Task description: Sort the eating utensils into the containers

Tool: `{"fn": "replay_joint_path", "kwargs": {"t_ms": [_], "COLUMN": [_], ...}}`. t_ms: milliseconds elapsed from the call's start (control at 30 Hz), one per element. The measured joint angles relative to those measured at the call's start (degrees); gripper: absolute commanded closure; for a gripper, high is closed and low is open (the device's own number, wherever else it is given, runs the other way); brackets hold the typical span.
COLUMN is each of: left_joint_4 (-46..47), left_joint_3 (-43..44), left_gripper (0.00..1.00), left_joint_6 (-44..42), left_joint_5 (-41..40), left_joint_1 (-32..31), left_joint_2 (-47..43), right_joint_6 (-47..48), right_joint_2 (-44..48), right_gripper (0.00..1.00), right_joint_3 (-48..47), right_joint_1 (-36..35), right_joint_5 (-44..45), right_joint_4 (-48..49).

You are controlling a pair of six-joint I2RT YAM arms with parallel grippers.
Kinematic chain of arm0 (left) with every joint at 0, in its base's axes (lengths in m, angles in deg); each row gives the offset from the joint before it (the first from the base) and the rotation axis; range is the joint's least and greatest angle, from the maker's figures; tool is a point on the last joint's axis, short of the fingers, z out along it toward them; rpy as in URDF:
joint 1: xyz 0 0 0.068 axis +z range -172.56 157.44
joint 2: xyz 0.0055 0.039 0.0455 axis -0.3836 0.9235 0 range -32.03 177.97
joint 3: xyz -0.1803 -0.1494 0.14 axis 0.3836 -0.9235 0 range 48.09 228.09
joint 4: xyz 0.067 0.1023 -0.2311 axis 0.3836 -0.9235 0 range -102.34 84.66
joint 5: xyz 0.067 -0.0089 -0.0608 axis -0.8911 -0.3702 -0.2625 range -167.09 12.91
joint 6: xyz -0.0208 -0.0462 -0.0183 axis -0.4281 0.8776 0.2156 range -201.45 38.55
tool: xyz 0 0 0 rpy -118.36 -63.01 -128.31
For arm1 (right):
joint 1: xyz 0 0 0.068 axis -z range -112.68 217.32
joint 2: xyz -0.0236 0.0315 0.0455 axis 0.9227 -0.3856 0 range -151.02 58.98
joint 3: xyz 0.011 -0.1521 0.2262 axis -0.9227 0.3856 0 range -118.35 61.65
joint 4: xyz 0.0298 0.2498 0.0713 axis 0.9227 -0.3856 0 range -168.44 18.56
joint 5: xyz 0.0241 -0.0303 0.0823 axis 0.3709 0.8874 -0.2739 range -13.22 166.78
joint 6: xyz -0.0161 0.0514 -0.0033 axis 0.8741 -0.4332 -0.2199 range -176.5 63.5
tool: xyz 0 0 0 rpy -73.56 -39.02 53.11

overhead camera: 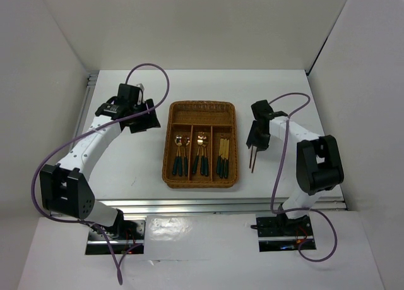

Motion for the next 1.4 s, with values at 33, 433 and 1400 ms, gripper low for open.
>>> {"fn": "replay_joint_path", "kwargs": {"t_ms": [33,433,1400], "left_joint_4": [0.1,0.3,0.1], "left_joint_3": [0.0,1.1,2.0], "left_gripper": [0.28,0.28,0.28], "left_joint_6": [0.0,0.2,0.2], "left_joint_5": [0.0,0.3,0.3], "left_joint_1": [0.0,0.0,0.0], "left_joint_2": [0.0,1.0,1.8], "right_joint_6": [0.3,2.5,3.1], "right_joint_2": [-0.5,-4.9,-7.9], "right_gripper": [0.55,0.59,1.00], "right_joint_3": [0.0,0.0,-5.7], "right_joint_1": [0.1,0.2,0.0], "right_joint_5": [-0.1,-3.3,-2.1], "right_joint_4": [0.5,4.1,-0.6]}}
